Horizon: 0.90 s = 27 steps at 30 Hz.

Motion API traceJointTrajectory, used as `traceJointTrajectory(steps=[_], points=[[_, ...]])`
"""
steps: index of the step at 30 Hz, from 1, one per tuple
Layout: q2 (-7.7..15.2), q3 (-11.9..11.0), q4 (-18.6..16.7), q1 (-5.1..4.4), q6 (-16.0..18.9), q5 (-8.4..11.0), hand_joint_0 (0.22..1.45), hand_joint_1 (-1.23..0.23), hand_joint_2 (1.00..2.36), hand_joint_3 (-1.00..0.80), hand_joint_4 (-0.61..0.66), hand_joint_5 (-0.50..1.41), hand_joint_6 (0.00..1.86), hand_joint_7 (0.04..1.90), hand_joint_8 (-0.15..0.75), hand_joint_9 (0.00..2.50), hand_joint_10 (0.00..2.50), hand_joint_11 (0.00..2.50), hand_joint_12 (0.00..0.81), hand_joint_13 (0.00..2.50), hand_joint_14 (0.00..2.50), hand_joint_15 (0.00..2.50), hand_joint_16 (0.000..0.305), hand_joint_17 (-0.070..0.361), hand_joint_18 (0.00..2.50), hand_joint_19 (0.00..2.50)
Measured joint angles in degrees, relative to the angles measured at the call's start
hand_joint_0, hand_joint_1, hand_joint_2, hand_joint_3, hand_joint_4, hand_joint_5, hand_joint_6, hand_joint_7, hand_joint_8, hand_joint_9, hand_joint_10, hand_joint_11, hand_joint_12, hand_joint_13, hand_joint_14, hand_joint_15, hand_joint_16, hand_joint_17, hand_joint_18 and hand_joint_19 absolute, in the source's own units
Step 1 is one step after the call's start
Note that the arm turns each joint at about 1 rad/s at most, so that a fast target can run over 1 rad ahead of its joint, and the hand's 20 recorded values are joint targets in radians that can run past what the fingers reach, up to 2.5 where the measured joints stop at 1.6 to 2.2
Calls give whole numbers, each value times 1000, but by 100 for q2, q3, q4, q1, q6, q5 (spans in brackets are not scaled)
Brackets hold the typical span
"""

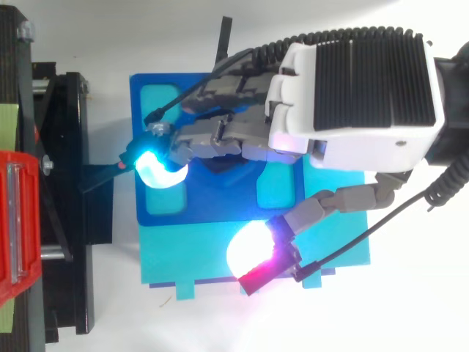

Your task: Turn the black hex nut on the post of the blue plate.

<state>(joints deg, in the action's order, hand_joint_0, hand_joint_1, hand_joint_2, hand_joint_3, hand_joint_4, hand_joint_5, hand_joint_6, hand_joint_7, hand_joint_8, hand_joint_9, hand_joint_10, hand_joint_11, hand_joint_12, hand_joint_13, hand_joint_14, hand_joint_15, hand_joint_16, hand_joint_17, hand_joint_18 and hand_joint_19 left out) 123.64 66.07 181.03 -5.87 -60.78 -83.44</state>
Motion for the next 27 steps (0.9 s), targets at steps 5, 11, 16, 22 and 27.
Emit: traceJointTrajectory(steps=[5,11,16,22,27], points=[[1,0,17,62,-8,-50,423,-439,1000,-500,117,-206,502,718,154,337,2,82,326,361,9,230,49,111,164,389],[2,1,35,129,-31,-148,426,-437,1000,-500,122,-205,502,724,153,342,3,89,325,365,9,239,50,111,170,388],[2,0,32,177,-96,-229,428,-432,1000,-500,135,-201,502,744,156,347,4,94,327,371,9,240,50,112,175,396],[2,0,36,242,-123,-354,430,-435,1000,-500,142,-196,502,783,158,350,4,109,327,381,9,246,50,112,186,390],[2,1,38,315,-145,-478,434,-439,1000,-500,161,-189,503,830,159,354,4,114,325,387,9,242,50,112,196,383]])
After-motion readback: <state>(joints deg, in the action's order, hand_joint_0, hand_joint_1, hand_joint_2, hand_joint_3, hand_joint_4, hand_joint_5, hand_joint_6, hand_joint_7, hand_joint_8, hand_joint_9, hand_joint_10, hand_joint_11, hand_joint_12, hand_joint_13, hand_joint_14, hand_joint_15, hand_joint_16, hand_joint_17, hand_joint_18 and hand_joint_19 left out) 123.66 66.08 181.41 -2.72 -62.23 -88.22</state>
